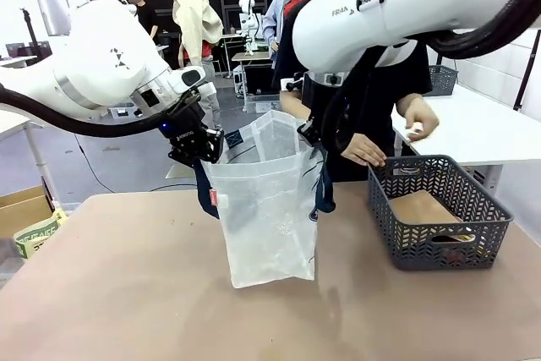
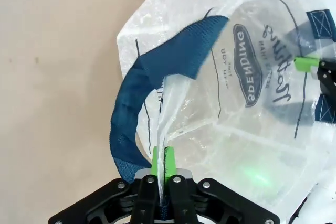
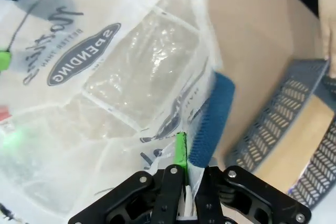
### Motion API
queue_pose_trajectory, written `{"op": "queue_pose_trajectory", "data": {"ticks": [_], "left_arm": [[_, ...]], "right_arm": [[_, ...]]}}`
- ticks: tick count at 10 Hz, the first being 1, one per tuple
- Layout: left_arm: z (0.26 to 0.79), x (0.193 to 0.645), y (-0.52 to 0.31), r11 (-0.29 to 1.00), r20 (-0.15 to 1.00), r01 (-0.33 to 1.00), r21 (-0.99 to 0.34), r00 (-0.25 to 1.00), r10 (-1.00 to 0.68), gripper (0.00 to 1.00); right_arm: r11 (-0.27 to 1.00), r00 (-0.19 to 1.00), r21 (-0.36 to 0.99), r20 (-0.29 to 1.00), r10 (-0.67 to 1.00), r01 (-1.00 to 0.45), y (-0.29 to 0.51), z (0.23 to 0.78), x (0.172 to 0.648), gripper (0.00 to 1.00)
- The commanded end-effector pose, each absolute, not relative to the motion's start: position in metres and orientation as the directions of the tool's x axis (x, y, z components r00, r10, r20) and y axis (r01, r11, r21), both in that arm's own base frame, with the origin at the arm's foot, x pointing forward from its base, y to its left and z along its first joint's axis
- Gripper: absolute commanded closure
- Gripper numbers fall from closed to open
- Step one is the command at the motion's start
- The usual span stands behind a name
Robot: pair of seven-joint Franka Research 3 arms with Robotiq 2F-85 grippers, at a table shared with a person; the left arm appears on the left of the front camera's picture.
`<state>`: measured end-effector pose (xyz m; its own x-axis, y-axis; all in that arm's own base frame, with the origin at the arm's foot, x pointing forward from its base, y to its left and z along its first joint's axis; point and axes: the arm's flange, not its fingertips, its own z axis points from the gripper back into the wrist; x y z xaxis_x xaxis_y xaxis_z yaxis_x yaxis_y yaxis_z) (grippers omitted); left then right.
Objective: Transfer purchased items from the store into the shopping bag.
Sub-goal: Open the Reusable shopping bag in the center of the table, then move the Reusable shopping bag to the right side of the table.
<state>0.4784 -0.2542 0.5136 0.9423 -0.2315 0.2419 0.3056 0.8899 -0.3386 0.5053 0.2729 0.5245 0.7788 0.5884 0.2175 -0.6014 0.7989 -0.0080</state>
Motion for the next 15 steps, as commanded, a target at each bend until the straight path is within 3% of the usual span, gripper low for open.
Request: {"op": "queue_pose_trajectory", "data": {"ticks": [1, 4, 7, 10, 11, 15], "left_arm": [[0.509, 0.474, -0.257, 0.913, 0.275, 0.319, -0.255, 0.929, -0.248, 1.0], [0.512, 0.476, -0.248, 0.935, 0.256, 0.298, -0.191, 0.935, -0.246, 1.0], [0.521, 0.481, -0.239, 0.974, 0.244, 0.148, -0.171, 0.964, -0.104, 1.0], [0.524, 0.486, -0.239, 0.968, 0.238, 0.206, -0.145, 0.957, -0.168, 1.0], [0.52, 0.484, -0.239, 0.966, 0.246, 0.166, -0.197, 0.962, -0.115, 1.0], [0.52, 0.484, -0.239, 0.966, 0.246, 0.166, -0.197, 0.962, -0.115, 1.0]], "right_arm": [[0.76, 0.718, -0.042, 0.3, 0.628, -0.648, 0.251, 0.513, 0.505, 1.0], [0.738, 0.698, -0.044, 0.291, 0.654, -0.674, 0.232, 0.523, 0.511, 1.0], [0.756, 0.726, -0.031, 0.252, 0.639, -0.654, 0.225, 0.53, 0.514, 1.0], [0.781, 0.758, -0.019, 0.224, 0.612, -0.625, 0.218, 0.526, 0.51, 1.0], [0.766, 0.744, -0.017, 0.223, 0.629, -0.642, 0.221, 0.525, 0.51, 1.0], [0.767, 0.741, -0.041, 0.229, 0.632, -0.641, 0.228, 0.527, 0.514, 1.0]]}}
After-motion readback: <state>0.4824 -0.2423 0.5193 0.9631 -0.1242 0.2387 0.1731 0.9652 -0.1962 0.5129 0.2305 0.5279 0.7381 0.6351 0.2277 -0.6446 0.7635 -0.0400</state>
